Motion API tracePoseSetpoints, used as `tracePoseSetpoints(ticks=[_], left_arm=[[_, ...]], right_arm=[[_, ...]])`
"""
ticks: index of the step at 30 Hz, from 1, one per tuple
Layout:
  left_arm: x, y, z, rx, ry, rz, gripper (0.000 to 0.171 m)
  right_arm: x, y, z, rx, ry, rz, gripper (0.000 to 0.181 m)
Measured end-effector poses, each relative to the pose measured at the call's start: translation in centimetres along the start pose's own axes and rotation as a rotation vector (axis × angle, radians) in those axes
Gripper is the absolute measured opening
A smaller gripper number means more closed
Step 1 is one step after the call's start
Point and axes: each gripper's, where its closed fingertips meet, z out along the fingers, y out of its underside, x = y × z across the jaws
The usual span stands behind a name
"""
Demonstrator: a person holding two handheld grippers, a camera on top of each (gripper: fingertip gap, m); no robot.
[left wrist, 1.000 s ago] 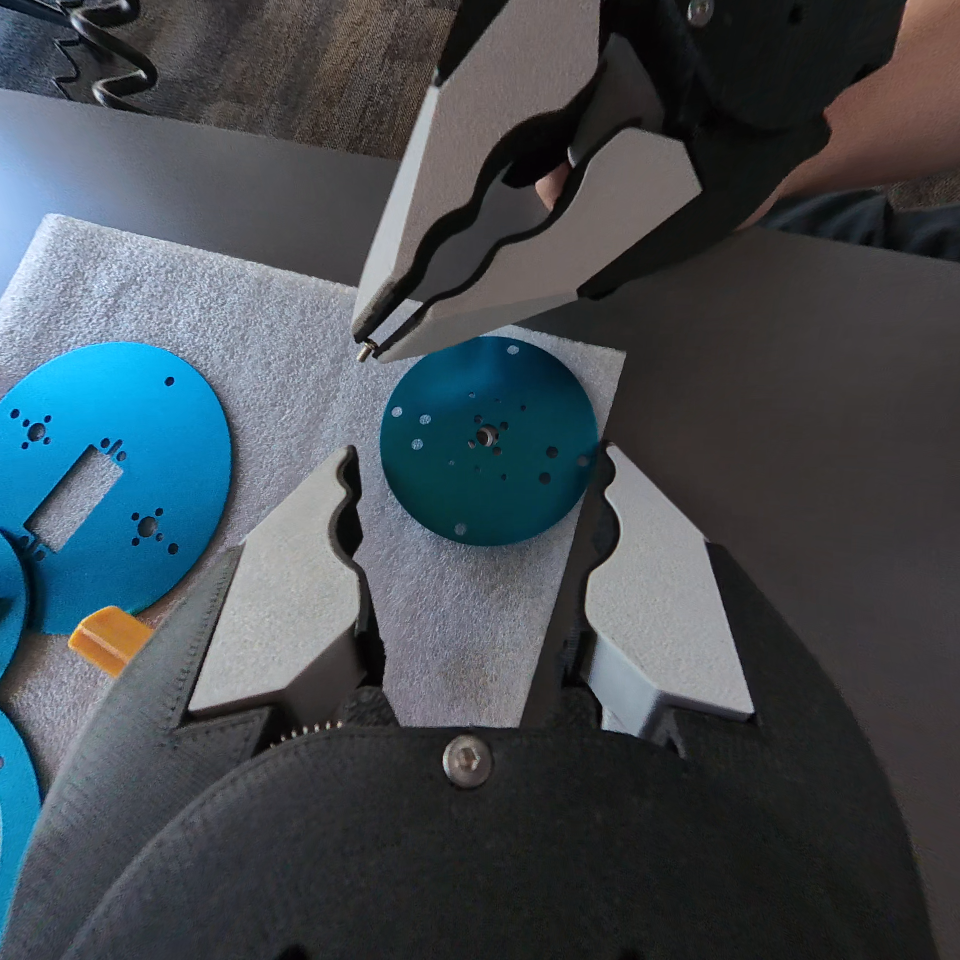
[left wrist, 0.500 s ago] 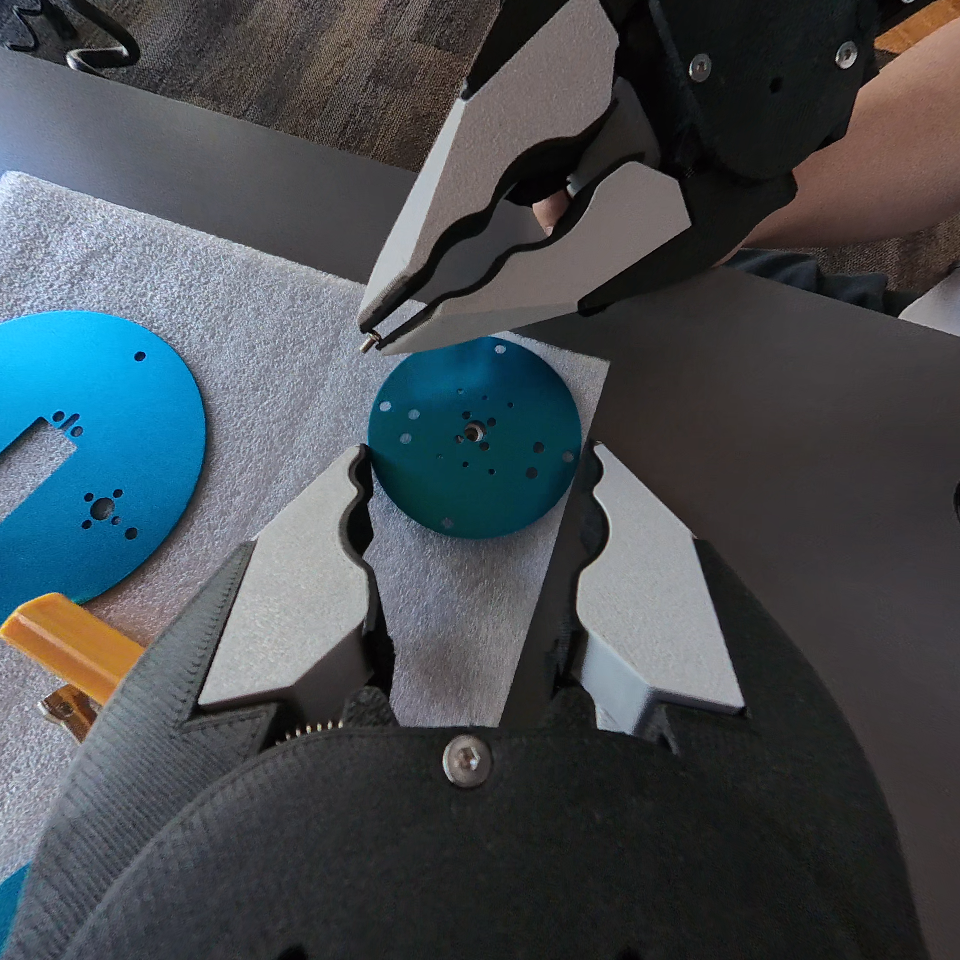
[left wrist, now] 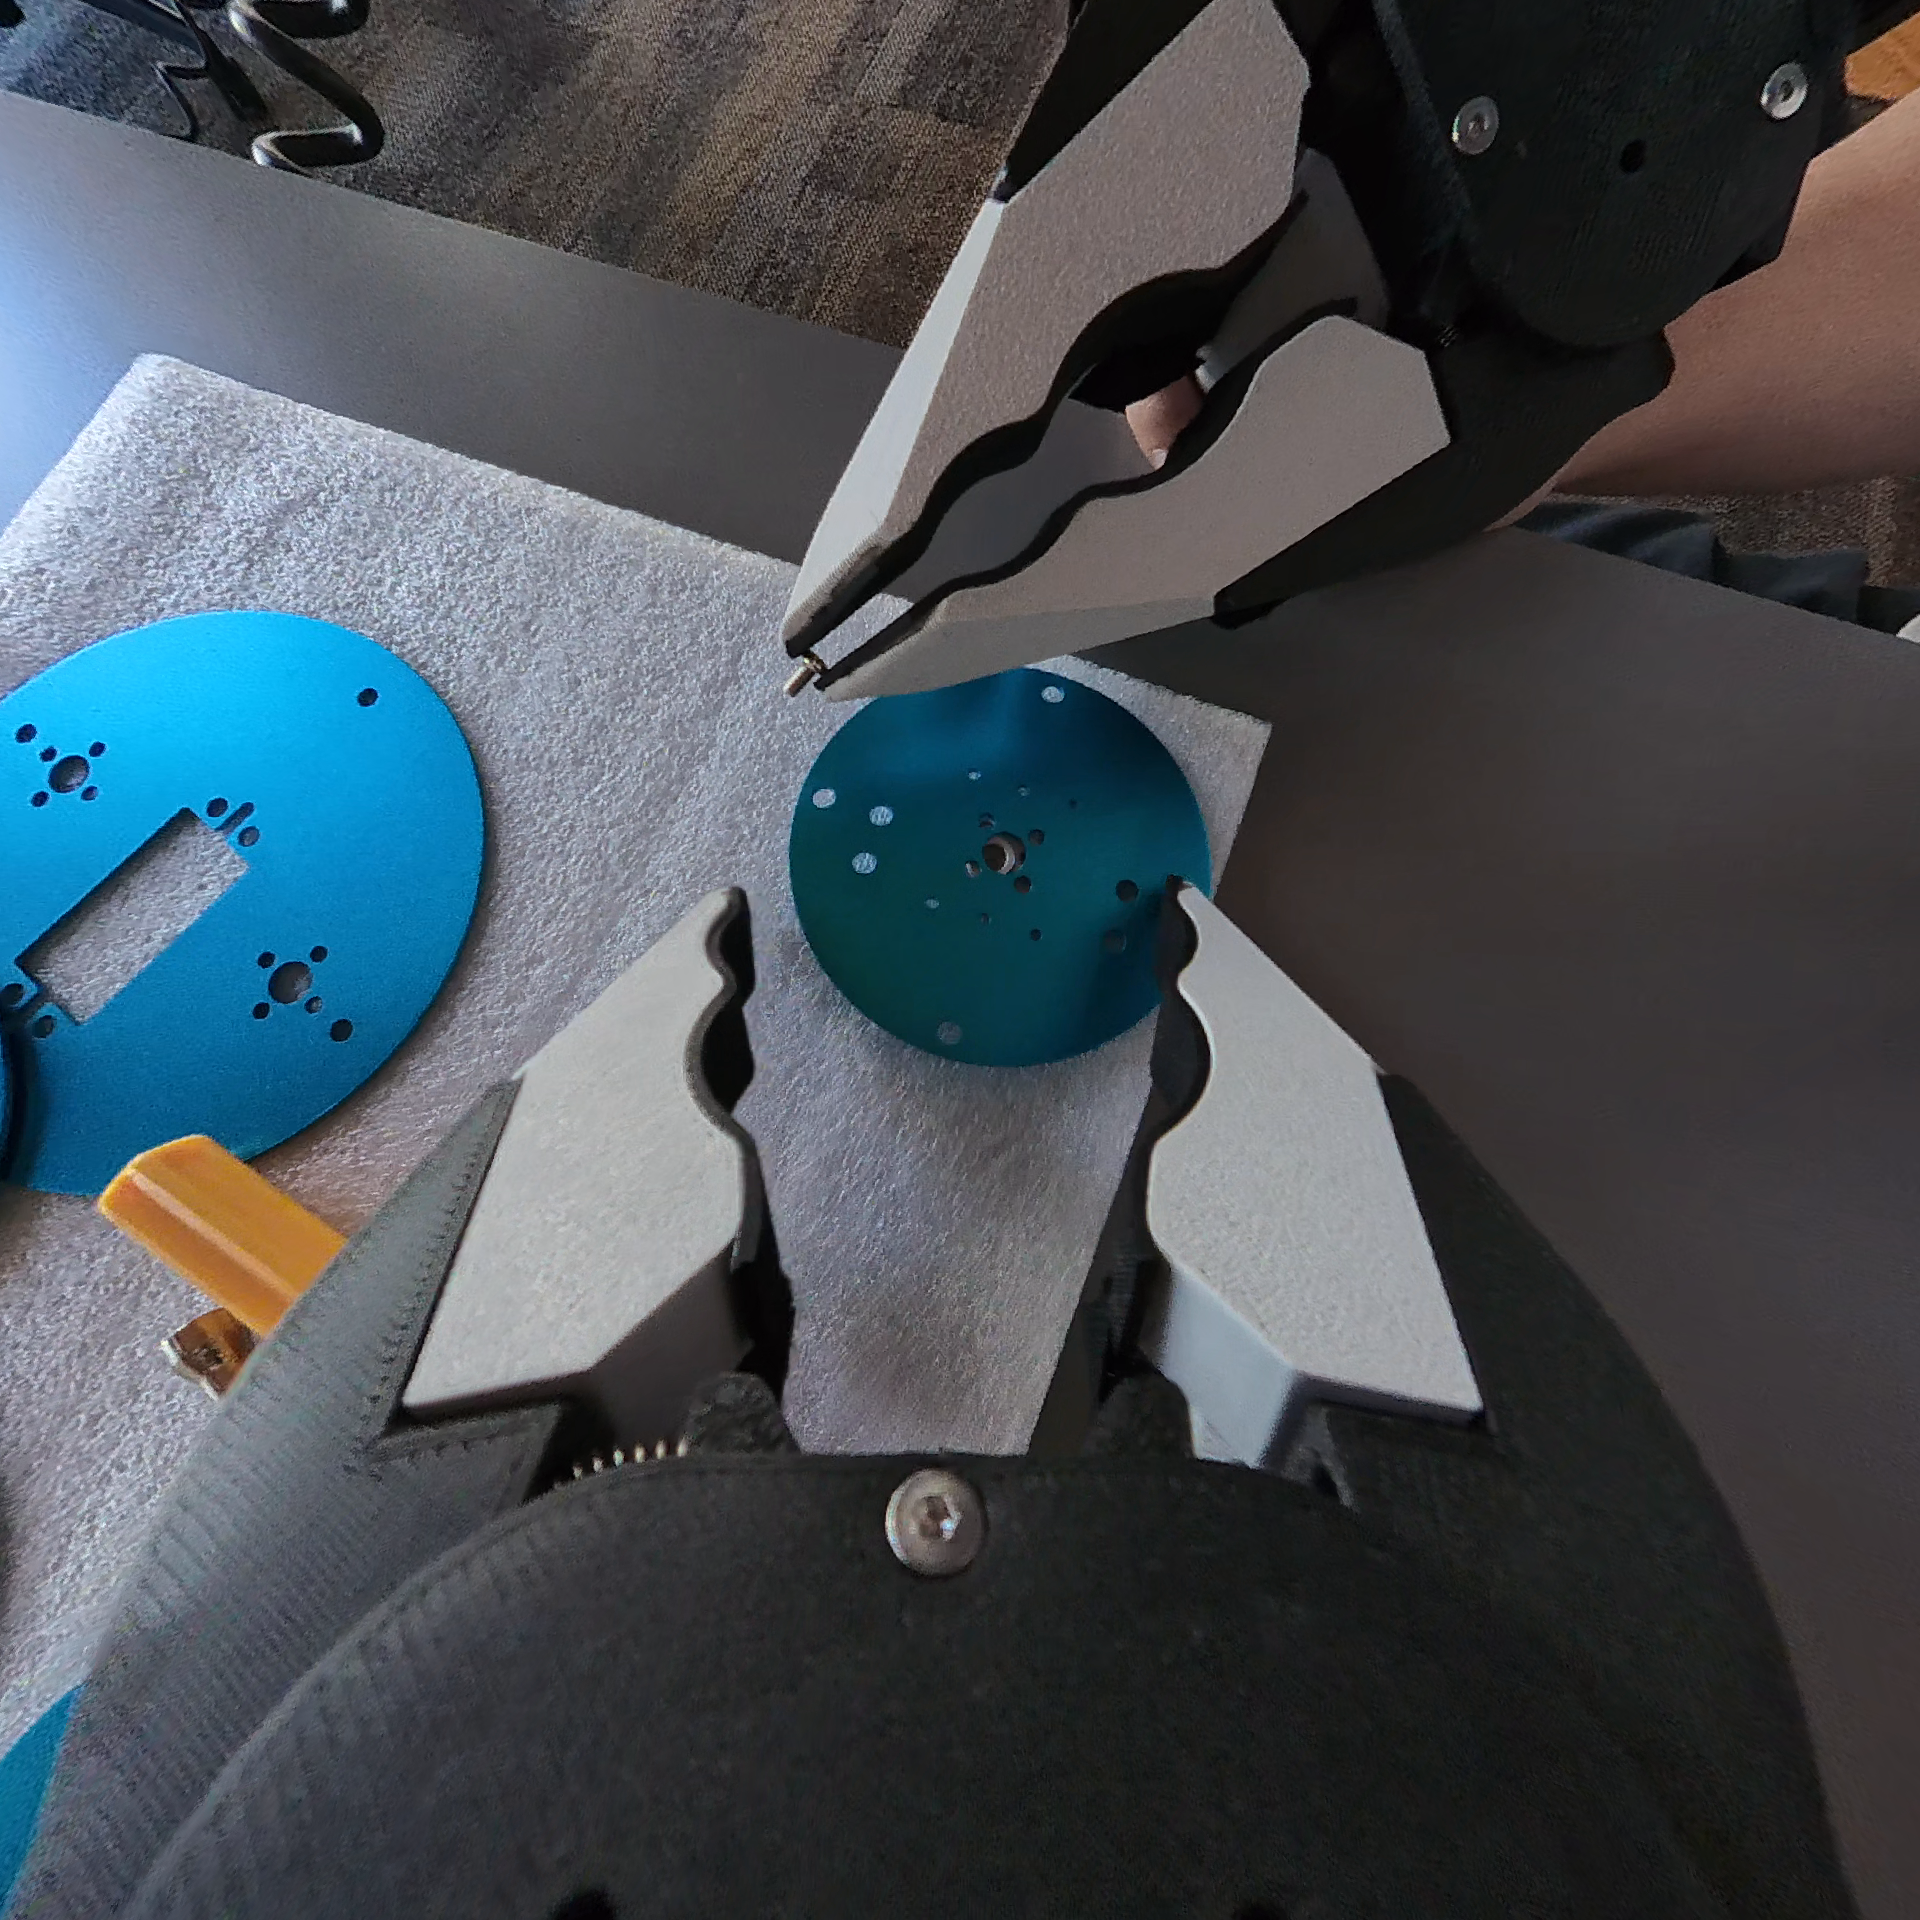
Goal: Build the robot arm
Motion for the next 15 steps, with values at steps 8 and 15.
tracePoseSetpoints(ticks=[8,15], left_arm=[[0.58,-0.50,-0.07,0.000,0.030,0.084,0.081],[0.52,0.00,0.18,-0.010,0.048,0.051,0.071]], right_arm=[[0.01,0.05,0.09,-0.005,-0.002,-0.002,0.004],[0.10,0.04,0.12,-0.003,0.001,0.002,0.004]])
